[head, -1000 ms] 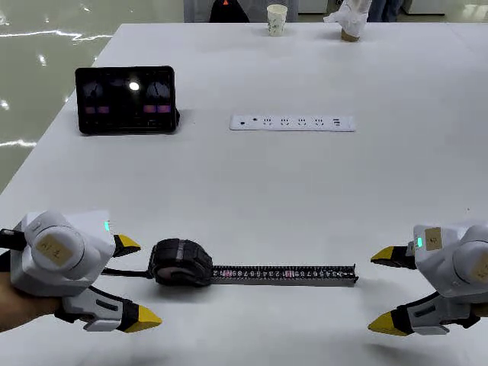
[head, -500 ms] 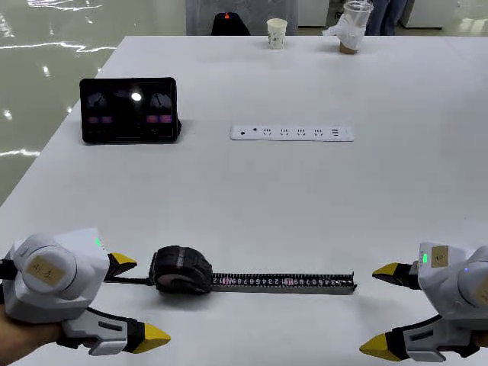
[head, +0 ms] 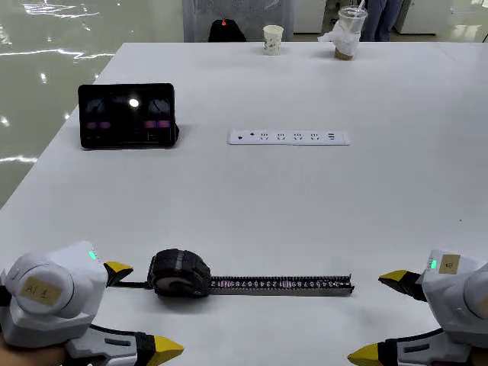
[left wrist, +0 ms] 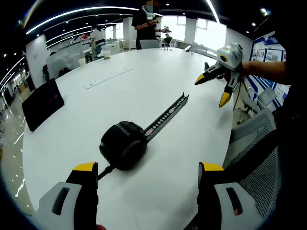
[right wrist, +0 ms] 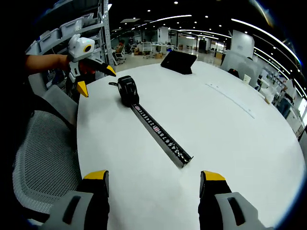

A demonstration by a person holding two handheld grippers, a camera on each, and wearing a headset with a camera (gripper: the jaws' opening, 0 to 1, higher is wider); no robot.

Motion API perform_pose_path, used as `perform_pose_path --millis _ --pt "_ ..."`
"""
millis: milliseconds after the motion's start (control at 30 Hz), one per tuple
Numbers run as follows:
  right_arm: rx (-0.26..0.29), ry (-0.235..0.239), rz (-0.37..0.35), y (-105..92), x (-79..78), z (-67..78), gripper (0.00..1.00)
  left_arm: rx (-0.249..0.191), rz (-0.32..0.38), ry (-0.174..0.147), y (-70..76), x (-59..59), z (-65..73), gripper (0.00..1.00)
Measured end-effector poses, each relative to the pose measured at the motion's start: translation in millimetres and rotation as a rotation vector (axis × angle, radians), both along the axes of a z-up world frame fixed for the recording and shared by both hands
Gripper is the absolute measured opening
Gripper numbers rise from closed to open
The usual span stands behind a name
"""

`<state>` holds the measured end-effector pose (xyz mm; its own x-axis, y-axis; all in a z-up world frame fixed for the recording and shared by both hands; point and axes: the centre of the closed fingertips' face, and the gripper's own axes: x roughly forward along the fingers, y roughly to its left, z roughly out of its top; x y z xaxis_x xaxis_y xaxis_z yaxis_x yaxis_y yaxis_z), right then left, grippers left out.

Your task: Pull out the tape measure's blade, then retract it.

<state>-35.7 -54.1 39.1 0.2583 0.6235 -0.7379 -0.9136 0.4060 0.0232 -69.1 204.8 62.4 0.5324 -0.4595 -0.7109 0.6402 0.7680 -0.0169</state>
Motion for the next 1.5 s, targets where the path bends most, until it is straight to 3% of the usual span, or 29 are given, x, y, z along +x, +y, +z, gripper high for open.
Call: perform_pose_path --millis 167,700,1067,1500 --pt "0.042 0.006 -0.082 1.0 -3.4 5.8 0.82 -0.024 0.047 -0.016 -4.4 -4.1 5.0 0.86" --pt "0.104 -0.010 -0.209 5.5 -19.8 21.7 0.94 -0.075 0.213 -0.085 -4.0 -11.7 25.9 0.94" --pt "0.170 -0.026 -0.290 13.1 -26.5 41.9 0.98 -0.093 0.256 -0.079 -12.4 -23.7 28.0 0.97" --pt "0.161 -0.024 -0.318 20.3 -38.3 50.0 0.99 -0.086 0.307 -0.087 -17.1 -29.2 34.3 0.99"
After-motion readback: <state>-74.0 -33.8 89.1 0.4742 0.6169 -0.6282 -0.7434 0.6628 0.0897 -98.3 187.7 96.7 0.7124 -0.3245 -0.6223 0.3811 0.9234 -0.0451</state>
